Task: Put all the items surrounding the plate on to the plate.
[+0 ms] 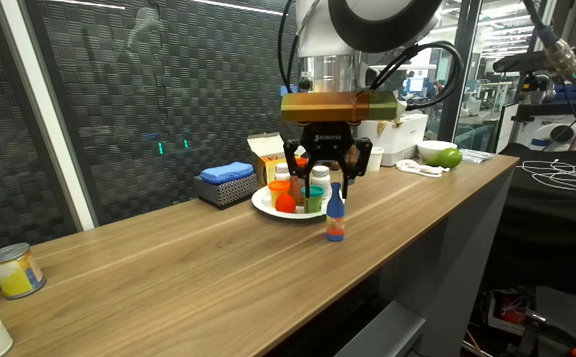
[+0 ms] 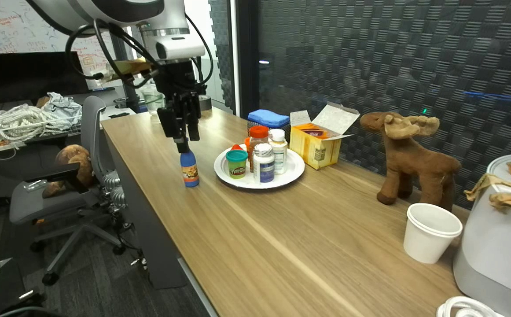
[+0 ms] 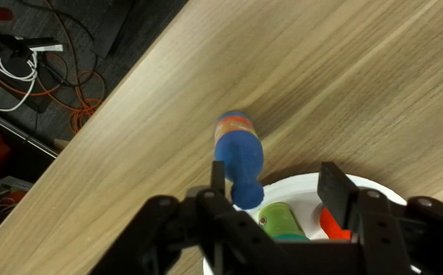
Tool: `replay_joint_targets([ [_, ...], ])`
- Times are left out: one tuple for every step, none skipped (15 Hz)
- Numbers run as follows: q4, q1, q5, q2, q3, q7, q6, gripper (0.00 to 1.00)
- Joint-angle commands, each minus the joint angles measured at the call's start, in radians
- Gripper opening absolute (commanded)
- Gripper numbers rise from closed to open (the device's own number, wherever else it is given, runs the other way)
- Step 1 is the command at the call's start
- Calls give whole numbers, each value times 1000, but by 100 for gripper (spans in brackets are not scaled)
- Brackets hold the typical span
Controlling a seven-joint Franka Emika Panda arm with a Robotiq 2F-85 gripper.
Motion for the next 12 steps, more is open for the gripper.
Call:
replay_joint_targets([
  [-13, -18, 12, -34, 22, 22, -35, 35],
  [-12, -17, 11, -34, 22, 24, -43, 28],
  [-11, -17, 11, -34, 23, 26, -51, 19],
  [-10, -16, 11, -34, 24, 28, -58, 13],
  [-8, -16, 9, -33, 25, 30, -66, 4],
  [-5, -17, 6, -37, 26, 31, -74, 2],
  [-3, -17, 4, -40, 26, 31, -79, 5],
  [1, -17, -5, -44, 27, 38, -90, 5],
  [3, -18, -21, -53, 26, 52, -101, 5],
  [5, -19, -33, -62, 25, 66, -113, 5],
  [6, -22, -51, -76, 24, 84, -126, 5],
  [7, -25, -68, -88, 24, 100, -135, 5],
])
